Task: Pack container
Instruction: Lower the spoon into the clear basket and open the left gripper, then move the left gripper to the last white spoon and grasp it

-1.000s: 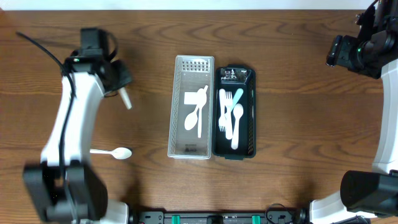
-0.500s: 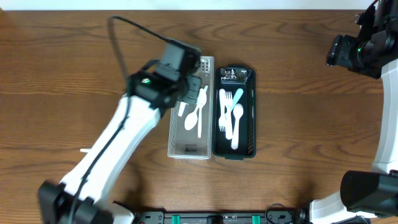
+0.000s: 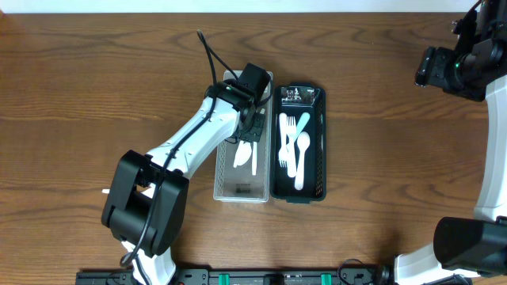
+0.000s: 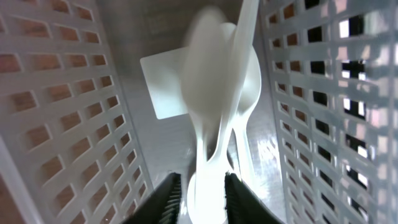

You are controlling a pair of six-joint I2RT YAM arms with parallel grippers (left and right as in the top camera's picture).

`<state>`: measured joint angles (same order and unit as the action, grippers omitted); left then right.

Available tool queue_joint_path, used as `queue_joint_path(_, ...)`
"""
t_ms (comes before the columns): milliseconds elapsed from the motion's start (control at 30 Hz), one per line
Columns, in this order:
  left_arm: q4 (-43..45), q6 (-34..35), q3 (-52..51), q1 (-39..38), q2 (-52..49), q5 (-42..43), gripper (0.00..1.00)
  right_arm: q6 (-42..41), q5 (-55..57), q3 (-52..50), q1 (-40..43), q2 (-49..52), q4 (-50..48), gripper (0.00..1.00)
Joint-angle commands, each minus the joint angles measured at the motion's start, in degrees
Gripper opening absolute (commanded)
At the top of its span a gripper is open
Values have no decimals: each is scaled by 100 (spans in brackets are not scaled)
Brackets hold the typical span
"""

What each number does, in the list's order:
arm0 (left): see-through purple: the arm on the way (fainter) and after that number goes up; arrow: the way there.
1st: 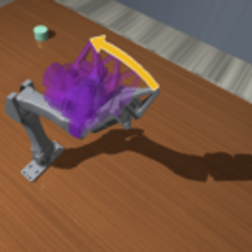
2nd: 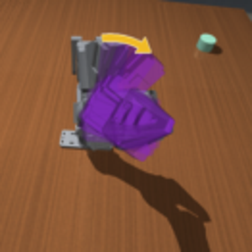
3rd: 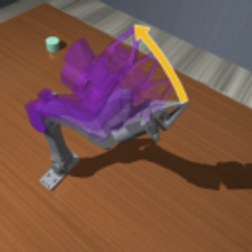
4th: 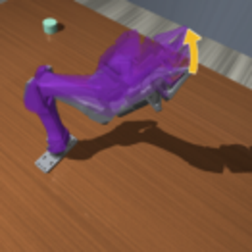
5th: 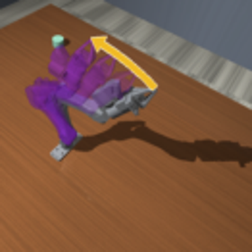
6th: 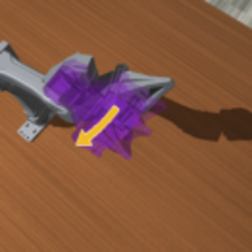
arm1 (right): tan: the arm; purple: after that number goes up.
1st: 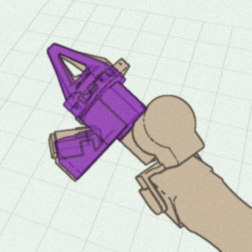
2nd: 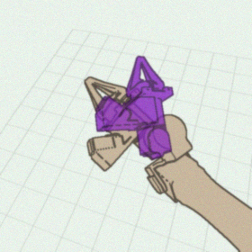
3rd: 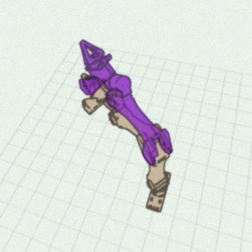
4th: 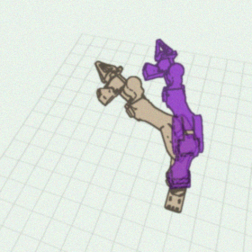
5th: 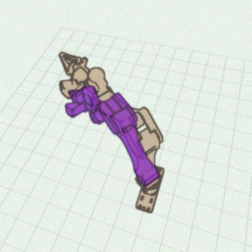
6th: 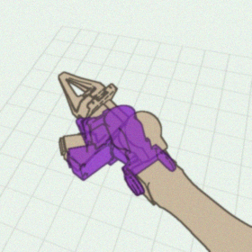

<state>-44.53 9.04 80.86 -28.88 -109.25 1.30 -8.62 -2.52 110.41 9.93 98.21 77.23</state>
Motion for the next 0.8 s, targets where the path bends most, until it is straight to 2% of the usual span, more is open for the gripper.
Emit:
queue_joint_path(0, -55, 42, 17, 31, 118, -24, 32, 66, 81, -39, -13, 37, 17, 78)
queue_joint_path(100, -262, -256, 208, 31, 330, -81, 46, 103, 83, -37, -13, 37, 17, 78)
queue_joint_path(200, -603, -452, 533, 31, 772, -260, 52, 103, 83, -39, -13, 37, 17, 78)
queue_joint_path(300, -778, -435, 772, 96, 1362, -739, 61, 103, 83, -39, -13, 37, 20, 78)
queue_joint_path(367, -778, -72, 789, 264, 1847, -1161, 71, 101, 81, -37, -13, 37, 17, 78)
queue_joint_path(433, -920, 693, 789, 588, 2243, -1510, 73, 101, 81, -39, -13, 37, 17, 78)
queue_joint_path(467, -1099, 1270, 789, 824, 2411, -1696, 73, 101, 81, -37, -13, 37, 17, 78)
queue_joint_path(500, -1419, 2170, 789, 1150, 2566, -1902, 73, 101, 81, -39, -15, 37, 17, 78)
queue_joint_path(533, -1757, 3038, 787, 1482, 2671, -1941, 77, 101, 81, -39, -15, 37, 17, 78)
queue_joint_path(600, -2422, 4745, 745, 2240, 2776, -1779, 94, 101, 81, -39, -15, 37, 17, 78)
queue_joint_path(633, -2677, 5359, 708, 2573, 2782, -1674, 100, 101, 81, -39, -15, 37, 17, 78)
queue_joint_path(700, -2924, 6078, 557, 3176, 2767, -1429, 98, 101, 81, -37, -15, 37, 17, 78)
queue_joint_path(767, -2865, 6279, 297, 3720, 2754, -1119, 98, 101, 81, -39, -15, 37, 15, 78)
